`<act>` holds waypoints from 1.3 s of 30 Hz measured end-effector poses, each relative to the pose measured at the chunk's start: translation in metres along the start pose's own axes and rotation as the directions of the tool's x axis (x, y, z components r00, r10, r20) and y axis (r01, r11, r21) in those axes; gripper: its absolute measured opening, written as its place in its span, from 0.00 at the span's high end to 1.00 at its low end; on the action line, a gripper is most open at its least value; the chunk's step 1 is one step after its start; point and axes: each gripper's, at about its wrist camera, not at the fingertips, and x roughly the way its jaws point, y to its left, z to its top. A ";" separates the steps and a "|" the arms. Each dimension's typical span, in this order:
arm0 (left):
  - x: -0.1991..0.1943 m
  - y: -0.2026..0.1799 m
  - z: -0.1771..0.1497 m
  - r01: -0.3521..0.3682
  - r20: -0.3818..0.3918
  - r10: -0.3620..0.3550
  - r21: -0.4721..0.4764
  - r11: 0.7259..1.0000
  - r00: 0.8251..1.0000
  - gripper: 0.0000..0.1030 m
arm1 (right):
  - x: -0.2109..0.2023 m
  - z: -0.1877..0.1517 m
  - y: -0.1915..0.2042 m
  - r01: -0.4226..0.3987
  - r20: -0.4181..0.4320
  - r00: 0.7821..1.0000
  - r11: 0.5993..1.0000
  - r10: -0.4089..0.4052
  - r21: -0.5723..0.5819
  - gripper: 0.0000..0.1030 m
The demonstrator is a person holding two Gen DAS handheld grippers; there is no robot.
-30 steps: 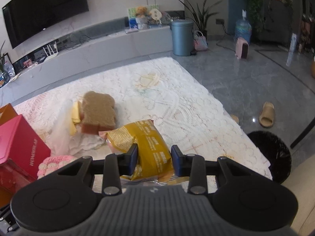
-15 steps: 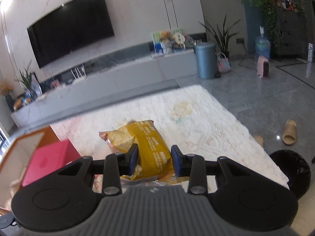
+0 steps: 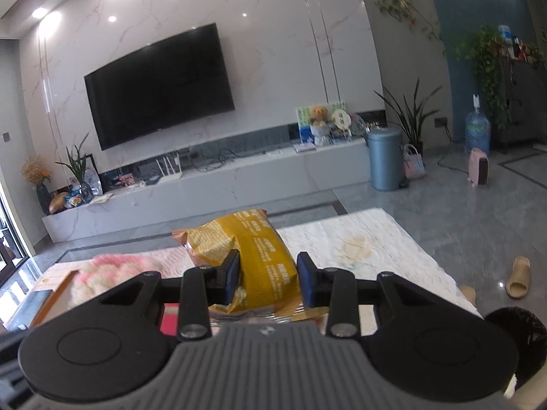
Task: Organize soft objects
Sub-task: 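Carry the hat and the snack packet over the orange box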
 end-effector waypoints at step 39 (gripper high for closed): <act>0.021 0.207 -0.005 -0.108 -0.184 0.076 -0.171 0.979 0.980 1.00 | 0.018 -0.126 0.136 -0.239 -0.561 0.826 0.934 0.051 -0.267 0.58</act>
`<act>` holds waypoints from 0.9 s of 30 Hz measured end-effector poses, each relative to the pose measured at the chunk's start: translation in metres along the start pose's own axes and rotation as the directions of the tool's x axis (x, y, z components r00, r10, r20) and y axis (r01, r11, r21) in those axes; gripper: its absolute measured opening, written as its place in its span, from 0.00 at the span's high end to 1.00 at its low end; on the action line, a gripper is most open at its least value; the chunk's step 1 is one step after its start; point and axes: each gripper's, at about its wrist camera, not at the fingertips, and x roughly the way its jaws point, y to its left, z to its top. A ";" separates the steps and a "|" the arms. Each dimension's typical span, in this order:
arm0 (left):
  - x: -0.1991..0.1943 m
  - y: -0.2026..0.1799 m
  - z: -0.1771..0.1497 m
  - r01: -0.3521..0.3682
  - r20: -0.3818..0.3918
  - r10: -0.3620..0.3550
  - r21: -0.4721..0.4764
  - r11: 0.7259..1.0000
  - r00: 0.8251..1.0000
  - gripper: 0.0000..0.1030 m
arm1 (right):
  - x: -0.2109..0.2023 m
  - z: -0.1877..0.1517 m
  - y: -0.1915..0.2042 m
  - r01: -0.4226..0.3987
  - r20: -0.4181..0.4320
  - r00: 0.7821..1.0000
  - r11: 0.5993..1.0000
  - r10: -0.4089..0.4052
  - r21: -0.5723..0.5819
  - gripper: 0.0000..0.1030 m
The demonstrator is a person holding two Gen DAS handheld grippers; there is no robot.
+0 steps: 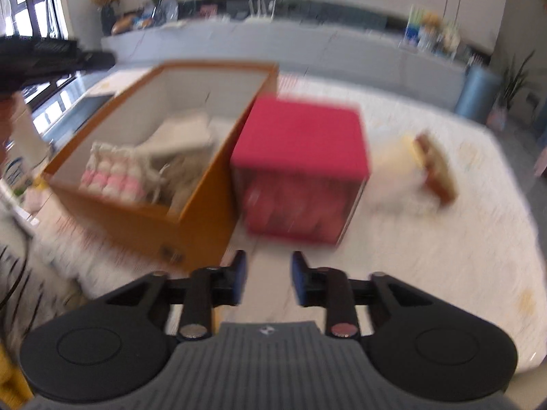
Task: Organize soft objects
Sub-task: 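Carry the hat and the snack packet over the orange box, then lower the packet into the box and open the right gripper while the left gripper holds the hat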
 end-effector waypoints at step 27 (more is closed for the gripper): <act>0.051 -0.005 -0.044 -0.070 -0.442 0.156 0.205 0.976 0.884 0.23 | 0.090 -0.057 0.025 0.005 -0.281 0.957 0.962 0.074 0.273 0.29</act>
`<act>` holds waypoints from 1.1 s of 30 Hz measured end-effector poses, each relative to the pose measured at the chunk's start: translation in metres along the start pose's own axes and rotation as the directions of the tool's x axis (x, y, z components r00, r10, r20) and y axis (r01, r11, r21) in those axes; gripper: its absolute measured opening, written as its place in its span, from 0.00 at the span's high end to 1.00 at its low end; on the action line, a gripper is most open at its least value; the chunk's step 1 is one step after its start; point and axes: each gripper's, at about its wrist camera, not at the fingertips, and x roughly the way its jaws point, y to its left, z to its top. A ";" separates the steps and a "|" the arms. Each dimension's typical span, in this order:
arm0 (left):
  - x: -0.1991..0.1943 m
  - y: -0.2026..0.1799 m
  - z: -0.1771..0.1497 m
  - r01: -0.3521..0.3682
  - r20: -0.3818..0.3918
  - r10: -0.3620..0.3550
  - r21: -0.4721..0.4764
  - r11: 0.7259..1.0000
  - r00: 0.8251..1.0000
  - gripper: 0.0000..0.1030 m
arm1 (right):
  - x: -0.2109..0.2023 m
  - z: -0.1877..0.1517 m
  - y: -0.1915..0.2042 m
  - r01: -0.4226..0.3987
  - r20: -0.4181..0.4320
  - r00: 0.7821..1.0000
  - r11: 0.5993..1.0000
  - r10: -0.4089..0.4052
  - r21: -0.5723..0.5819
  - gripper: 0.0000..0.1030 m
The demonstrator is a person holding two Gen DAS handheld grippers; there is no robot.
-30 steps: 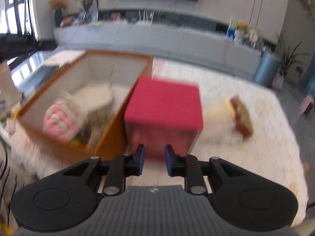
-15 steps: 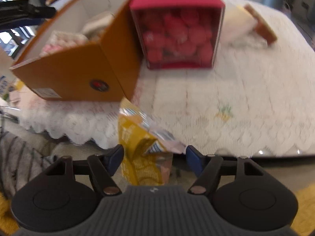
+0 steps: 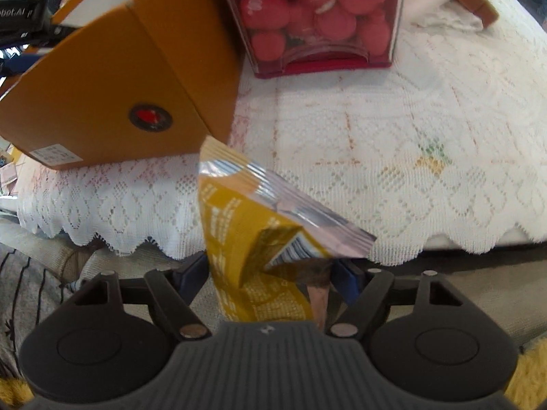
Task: Organize soft objects
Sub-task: 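Lower the packet into the box and open the right gripper while the left gripper holds the hat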
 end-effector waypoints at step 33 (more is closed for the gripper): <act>-0.057 0.036 0.038 0.169 0.376 -0.125 -0.084 0.982 0.918 0.72 | -0.144 0.068 0.040 -0.101 0.348 0.917 0.956 0.197 -0.274 0.44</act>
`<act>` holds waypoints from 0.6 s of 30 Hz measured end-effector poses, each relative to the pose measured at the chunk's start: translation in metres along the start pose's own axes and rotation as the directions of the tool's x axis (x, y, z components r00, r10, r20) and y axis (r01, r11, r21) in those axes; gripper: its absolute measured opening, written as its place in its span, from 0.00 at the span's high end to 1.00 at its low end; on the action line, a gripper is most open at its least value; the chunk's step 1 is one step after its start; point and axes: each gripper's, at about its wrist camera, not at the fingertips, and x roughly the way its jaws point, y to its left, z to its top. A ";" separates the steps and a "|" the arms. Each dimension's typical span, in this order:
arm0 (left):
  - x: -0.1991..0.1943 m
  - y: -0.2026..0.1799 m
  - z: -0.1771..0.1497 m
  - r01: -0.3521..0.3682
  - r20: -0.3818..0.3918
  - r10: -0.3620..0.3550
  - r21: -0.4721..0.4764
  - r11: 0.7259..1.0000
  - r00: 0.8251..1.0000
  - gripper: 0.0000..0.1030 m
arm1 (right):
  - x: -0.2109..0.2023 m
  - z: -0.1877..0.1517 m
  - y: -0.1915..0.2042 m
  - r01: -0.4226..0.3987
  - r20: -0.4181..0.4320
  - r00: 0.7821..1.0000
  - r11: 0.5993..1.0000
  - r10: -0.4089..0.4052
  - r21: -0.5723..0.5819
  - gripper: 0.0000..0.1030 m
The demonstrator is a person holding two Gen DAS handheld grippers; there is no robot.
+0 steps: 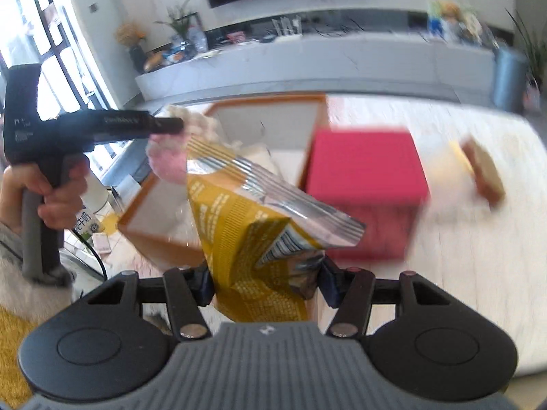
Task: Organize soft objects
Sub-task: 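Lower the packet into the box and open the right gripper while the left gripper holds the hat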
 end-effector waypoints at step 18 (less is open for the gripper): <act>0.016 0.039 -0.013 -0.100 -0.035 0.097 -0.121 0.988 0.995 0.72 | 0.210 0.138 0.030 0.132 -0.364 0.906 0.962 -0.215 -0.239 0.44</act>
